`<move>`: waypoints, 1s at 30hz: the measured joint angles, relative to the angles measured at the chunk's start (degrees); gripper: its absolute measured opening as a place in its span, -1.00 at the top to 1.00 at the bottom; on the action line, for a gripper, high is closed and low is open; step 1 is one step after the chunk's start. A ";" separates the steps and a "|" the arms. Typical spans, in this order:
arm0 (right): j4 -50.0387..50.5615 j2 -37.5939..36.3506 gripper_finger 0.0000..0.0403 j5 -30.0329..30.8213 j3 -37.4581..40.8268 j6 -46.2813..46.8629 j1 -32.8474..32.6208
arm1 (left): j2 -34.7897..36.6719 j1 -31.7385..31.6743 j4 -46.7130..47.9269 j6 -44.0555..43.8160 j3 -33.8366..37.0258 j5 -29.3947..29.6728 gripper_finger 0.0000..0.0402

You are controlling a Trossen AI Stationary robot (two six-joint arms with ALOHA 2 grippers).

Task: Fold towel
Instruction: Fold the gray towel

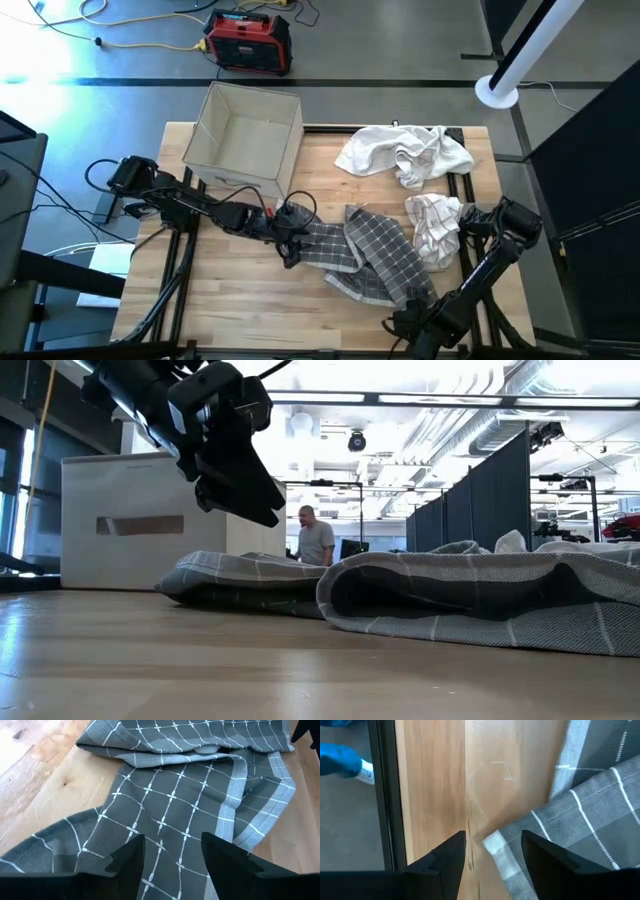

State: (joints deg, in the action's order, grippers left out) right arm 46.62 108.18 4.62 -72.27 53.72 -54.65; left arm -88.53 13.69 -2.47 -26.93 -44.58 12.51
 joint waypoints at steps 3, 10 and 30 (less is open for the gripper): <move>-0.06 0.81 0.10 -0.31 0.00 0.19 -0.16 | 0.00 0.18 0.02 0.01 0.00 -0.14 0.07; 0.14 4.01 0.10 -1.58 0.02 0.23 -0.20 | 0.01 0.24 0.07 0.01 0.00 -0.42 0.07; 7.57 -6.52 0.99 -5.07 -1.20 12.42 1.44 | 0.04 0.21 -2.12 0.88 -4.28 -0.39 0.07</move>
State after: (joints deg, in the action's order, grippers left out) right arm 54.19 101.66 -0.45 -73.47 66.14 -53.21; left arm -88.49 13.90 -4.59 -26.05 -48.86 12.12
